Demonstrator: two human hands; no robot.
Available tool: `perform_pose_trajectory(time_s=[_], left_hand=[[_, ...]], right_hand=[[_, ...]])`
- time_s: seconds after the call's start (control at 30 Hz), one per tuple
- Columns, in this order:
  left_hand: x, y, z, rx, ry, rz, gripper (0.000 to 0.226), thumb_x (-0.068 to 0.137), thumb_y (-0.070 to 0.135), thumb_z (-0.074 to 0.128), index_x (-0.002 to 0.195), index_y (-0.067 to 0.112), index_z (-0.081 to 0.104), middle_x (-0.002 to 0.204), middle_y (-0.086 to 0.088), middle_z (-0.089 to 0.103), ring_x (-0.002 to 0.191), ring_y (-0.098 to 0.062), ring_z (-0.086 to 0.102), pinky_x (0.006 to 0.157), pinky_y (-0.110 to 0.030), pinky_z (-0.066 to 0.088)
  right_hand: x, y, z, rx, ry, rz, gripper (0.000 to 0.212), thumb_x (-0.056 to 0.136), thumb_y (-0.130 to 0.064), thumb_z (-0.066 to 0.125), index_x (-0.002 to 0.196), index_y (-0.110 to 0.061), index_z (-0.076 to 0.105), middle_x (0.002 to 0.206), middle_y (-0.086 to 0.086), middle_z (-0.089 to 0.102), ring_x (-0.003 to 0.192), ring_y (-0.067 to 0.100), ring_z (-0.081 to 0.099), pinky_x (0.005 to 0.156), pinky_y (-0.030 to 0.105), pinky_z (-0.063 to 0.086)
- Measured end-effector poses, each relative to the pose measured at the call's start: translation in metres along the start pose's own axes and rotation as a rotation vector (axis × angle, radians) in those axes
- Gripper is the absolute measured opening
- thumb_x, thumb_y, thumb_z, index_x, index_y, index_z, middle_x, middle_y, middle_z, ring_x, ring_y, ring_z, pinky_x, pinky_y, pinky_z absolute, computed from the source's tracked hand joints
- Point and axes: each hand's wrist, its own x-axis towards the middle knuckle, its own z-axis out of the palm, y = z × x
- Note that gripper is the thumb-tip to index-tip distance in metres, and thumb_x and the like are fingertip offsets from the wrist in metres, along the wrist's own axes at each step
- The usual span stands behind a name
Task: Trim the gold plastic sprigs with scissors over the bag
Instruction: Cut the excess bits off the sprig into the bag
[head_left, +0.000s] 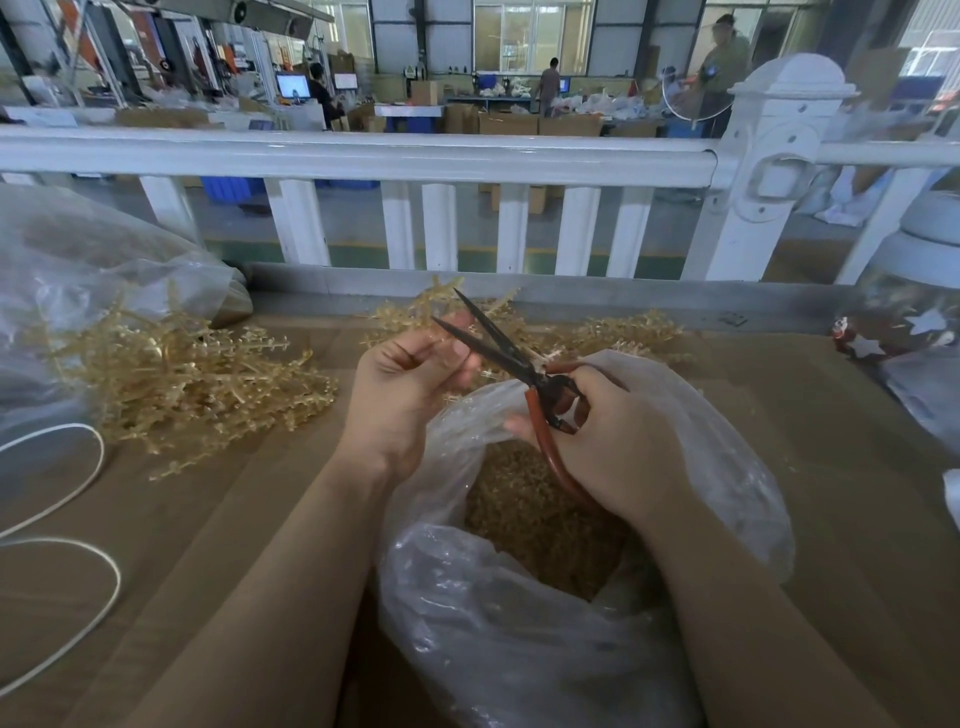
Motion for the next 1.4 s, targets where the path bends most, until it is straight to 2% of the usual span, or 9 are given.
perform_pose_trajectory(time_s=[0.1, 0.23, 0.47, 0.6, 0.7, 0.87, 1.03, 1.3, 1.4], left_hand=[[-0.0011, 0.0012, 0.001, 0.051, 0.022, 0.026, 0.018, 0.075, 0.009, 0.069, 0.09, 0.012, 0.078, 0.081, -0.007, 0.075, 0.073, -0.014, 0.068, 0.074, -0.023, 0.057], [-0.0022, 0.0022, 0.0018, 0.081, 0.014, 0.055, 0.013, 0.073, 0.009, 0.07, 0.08, 0.015, 0.079, 0.076, -0.006, 0.075, 0.071, -0.013, 0.07, 0.073, -0.023, 0.058], [-0.0019, 0.0048, 0.0011, 0.119, -0.004, 0.079, 0.009, 0.074, 0.009, 0.073, 0.078, 0.015, 0.08, 0.082, -0.007, 0.077, 0.076, -0.016, 0.072, 0.074, -0.025, 0.058], [-0.0017, 0.0052, 0.0013, 0.108, -0.002, 0.077, 0.009, 0.073, 0.01, 0.074, 0.08, 0.013, 0.079, 0.082, -0.008, 0.077, 0.076, -0.016, 0.072, 0.072, -0.024, 0.058], [-0.0015, 0.0051, 0.0005, 0.097, -0.01, 0.086, 0.009, 0.073, 0.01, 0.074, 0.08, 0.012, 0.079, 0.081, -0.008, 0.077, 0.074, -0.016, 0.072, 0.072, -0.025, 0.058], [-0.0007, 0.0016, -0.0003, 0.098, 0.002, 0.091, 0.014, 0.075, 0.015, 0.074, 0.086, 0.008, 0.075, 0.078, -0.007, 0.076, 0.073, -0.015, 0.072, 0.07, -0.024, 0.058], [0.0003, 0.0003, -0.0027, 0.081, -0.018, 0.12, 0.016, 0.079, 0.014, 0.07, 0.089, 0.002, 0.066, 0.075, -0.007, 0.073, 0.071, -0.017, 0.068, 0.072, -0.027, 0.058], [0.0013, 0.0, -0.0016, 0.06, -0.075, 0.139, 0.01, 0.084, 0.009, 0.065, 0.09, 0.003, 0.06, 0.073, -0.002, 0.07, 0.07, -0.015, 0.064, 0.074, -0.028, 0.053], [0.0011, -0.0016, -0.0015, 0.113, -0.118, 0.148, 0.009, 0.089, 0.003, 0.064, 0.095, -0.002, 0.061, 0.074, -0.006, 0.068, 0.07, -0.018, 0.062, 0.073, -0.03, 0.051]], right_hand=[[-0.0001, 0.0009, 0.0004, -0.021, 0.002, 0.002, 0.063, 0.063, -0.101, 0.031, 0.089, -0.046, 0.043, 0.069, -0.036, 0.041, 0.063, -0.013, 0.043, 0.056, 0.008, 0.034], [0.0004, 0.0007, 0.0002, -0.042, 0.009, 0.01, 0.067, 0.059, -0.103, 0.024, 0.09, -0.047, 0.041, 0.068, -0.036, 0.039, 0.062, -0.013, 0.041, 0.055, 0.008, 0.032], [-0.0011, 0.0049, 0.0006, -0.092, 0.058, -0.015, 0.064, 0.07, -0.091, 0.046, 0.087, -0.032, 0.064, 0.068, -0.022, 0.056, 0.06, -0.003, 0.05, 0.056, 0.008, 0.039], [-0.0011, 0.0052, 0.0005, -0.076, 0.066, -0.029, 0.059, 0.073, -0.086, 0.052, 0.088, -0.032, 0.068, 0.069, -0.018, 0.062, 0.062, 0.001, 0.056, 0.059, 0.012, 0.046], [-0.0007, 0.0049, 0.0005, -0.083, 0.068, -0.031, 0.058, 0.074, -0.085, 0.053, 0.088, -0.03, 0.069, 0.069, -0.016, 0.064, 0.062, 0.003, 0.057, 0.059, 0.011, 0.045], [0.0006, 0.0051, 0.0017, -0.106, 0.048, 0.0, 0.072, 0.069, -0.093, 0.043, 0.08, -0.025, 0.065, 0.069, -0.015, 0.063, 0.062, 0.004, 0.057, 0.062, 0.024, 0.055], [0.0015, 0.0049, 0.0022, -0.089, 0.056, -0.011, 0.076, 0.068, -0.096, 0.033, 0.076, -0.026, 0.062, 0.066, -0.016, 0.059, 0.059, 0.002, 0.055, 0.06, 0.021, 0.052], [0.0009, 0.0056, 0.0014, -0.092, 0.036, -0.002, 0.075, 0.068, -0.096, 0.038, 0.081, -0.027, 0.064, 0.068, -0.016, 0.062, 0.061, 0.001, 0.055, 0.061, 0.02, 0.052], [-0.001, 0.0018, -0.003, -0.117, 0.064, -0.03, 0.066, 0.068, -0.095, 0.037, 0.082, -0.033, 0.056, 0.067, -0.026, 0.051, 0.06, -0.009, 0.046, 0.055, 0.011, 0.04]])
